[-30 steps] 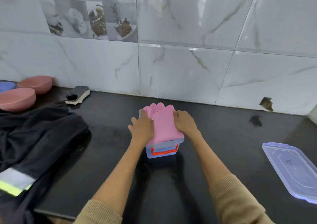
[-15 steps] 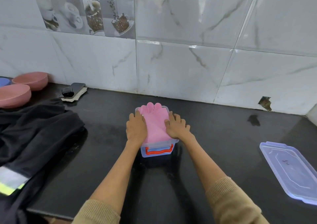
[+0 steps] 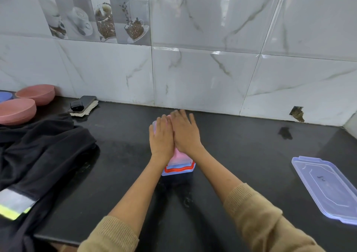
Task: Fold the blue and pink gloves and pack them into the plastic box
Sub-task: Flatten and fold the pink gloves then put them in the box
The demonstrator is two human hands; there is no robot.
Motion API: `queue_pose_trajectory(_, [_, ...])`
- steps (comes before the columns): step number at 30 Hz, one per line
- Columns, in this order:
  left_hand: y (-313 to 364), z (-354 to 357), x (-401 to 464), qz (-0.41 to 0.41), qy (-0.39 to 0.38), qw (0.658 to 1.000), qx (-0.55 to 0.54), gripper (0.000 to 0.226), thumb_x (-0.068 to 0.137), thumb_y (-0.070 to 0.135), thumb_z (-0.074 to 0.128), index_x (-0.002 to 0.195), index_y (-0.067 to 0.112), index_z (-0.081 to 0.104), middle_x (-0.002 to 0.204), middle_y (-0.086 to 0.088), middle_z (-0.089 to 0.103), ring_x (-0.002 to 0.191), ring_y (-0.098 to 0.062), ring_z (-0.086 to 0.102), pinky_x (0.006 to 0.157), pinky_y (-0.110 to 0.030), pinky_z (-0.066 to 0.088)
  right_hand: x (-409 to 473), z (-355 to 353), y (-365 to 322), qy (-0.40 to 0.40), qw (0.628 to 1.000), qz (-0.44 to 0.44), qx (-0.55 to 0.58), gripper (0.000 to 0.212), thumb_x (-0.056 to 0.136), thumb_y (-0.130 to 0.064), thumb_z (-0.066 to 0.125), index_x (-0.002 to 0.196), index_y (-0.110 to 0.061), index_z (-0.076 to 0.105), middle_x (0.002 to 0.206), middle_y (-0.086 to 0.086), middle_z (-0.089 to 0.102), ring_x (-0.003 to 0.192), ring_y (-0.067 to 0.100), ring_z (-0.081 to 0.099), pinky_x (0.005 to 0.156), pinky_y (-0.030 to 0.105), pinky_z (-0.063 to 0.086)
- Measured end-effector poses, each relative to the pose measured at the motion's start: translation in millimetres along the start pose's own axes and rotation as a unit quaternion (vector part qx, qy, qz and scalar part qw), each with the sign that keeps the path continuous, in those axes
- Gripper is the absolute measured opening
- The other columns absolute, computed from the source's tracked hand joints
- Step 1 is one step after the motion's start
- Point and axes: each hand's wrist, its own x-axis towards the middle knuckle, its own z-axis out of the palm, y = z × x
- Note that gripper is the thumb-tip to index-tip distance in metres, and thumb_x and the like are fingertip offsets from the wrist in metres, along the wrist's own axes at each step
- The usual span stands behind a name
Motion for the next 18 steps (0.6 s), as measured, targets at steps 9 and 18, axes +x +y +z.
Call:
queue_pose_trajectory(9, [-1.1,18.6,18.2,0.053,-0.202,0.963,0.169,0.068,0.101,0.043,0.02,0.152,0.01,-0.01,0.161,-0.007,-0.012,0.149,-0.022,-0.012,0.122,-0.043,-0.002,4.0,31.4,20.5,-0.235,0.967,-0.005,-0.103,0.057,0.101,-0.042,0.007,0.149,-0.021,-0.015,0.16,0.002,-0.015,0.148,0.018,-0.012,0.121,0.035,-0.006])
queue_pose_trajectory(18, [3.2,31.2,23.3,0.072,-0.235,0.937,0.246,0.078,0.099,0.049,0.03,0.152,0.01,-0.012,0.161,-0.01,-0.013,0.149,-0.026,-0.012,0.121,-0.043,-0.004,10.0,45.6,11.2,-0.305,0.927,0.008,-0.216,0.06,0.103,-0.037,0.021,0.151,-0.015,-0.008,0.161,0.003,-0.01,0.148,0.02,-0.011,0.12,0.036,-0.006])
